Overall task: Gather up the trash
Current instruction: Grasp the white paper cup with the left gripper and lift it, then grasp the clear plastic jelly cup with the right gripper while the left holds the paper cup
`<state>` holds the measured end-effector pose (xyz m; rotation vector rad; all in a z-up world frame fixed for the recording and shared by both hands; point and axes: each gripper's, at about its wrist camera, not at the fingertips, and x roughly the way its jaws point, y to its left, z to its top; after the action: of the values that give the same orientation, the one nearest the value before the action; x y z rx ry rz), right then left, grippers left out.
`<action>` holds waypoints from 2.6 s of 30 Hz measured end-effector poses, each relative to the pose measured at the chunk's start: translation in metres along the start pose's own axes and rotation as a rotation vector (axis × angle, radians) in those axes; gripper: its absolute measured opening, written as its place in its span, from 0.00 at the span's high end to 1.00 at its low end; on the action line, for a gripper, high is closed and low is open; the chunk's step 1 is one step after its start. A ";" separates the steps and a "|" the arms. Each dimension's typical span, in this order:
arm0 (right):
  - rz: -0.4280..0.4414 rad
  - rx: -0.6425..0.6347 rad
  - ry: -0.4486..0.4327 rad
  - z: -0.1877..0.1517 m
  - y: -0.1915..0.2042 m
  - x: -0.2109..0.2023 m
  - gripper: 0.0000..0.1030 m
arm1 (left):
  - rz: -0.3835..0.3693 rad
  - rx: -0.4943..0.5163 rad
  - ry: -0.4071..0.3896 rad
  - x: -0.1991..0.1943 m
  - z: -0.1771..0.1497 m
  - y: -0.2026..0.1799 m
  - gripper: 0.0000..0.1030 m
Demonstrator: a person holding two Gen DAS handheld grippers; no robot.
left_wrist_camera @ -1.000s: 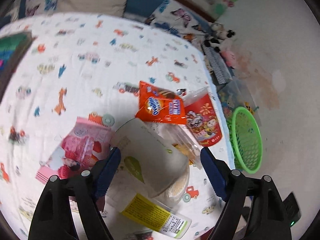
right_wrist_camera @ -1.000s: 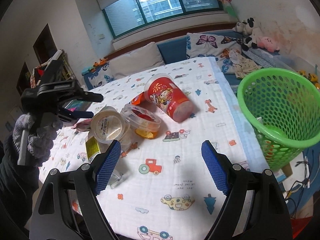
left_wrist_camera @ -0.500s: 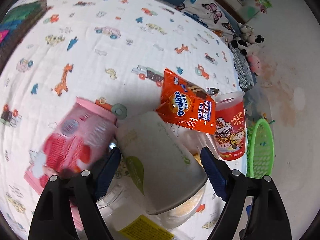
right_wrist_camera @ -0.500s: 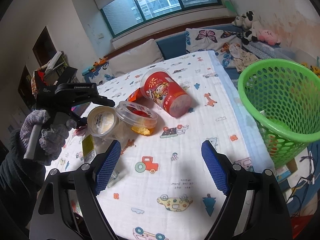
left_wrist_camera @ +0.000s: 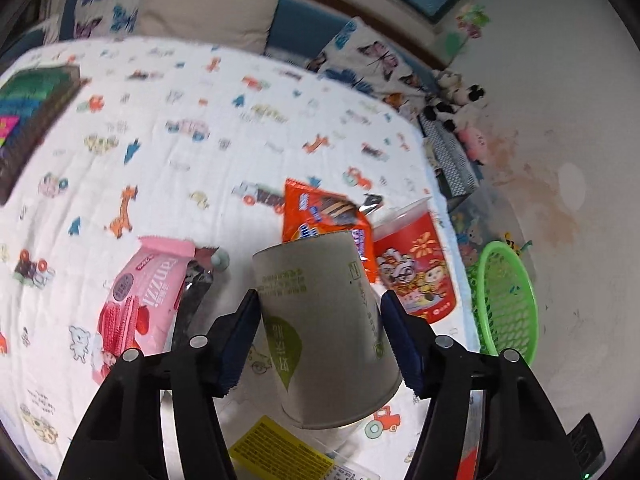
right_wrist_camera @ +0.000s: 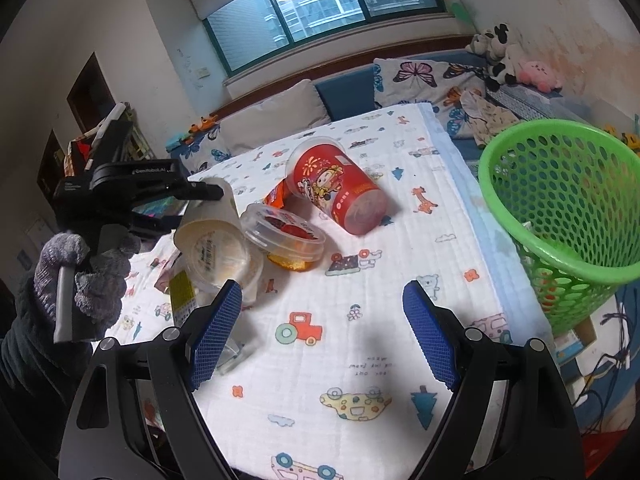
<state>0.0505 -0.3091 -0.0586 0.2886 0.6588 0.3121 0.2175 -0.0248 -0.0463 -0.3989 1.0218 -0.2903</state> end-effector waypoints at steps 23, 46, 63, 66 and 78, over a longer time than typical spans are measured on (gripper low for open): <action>0.178 -0.018 0.121 0.006 0.060 0.056 0.20 | -0.028 0.152 -0.291 -0.096 -0.009 -0.013 0.42; 0.062 0.069 0.197 0.011 0.079 0.122 0.19 | -0.044 0.154 -0.283 -0.101 -0.013 0.006 0.42; 0.132 0.015 0.139 0.008 0.077 0.077 0.36 | -0.069 0.182 -0.273 -0.095 -0.011 -0.011 0.42; 0.164 0.015 0.129 0.008 0.073 0.060 0.41 | -0.084 0.194 -0.262 -0.091 -0.011 -0.021 0.42; 0.113 0.017 0.059 0.005 0.041 0.006 0.41 | -0.143 0.272 -0.211 -0.065 -0.011 -0.076 0.42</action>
<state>0.0504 -0.2702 -0.0440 0.3346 0.7046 0.4250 0.1720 -0.0675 0.0324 -0.2494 0.7355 -0.4991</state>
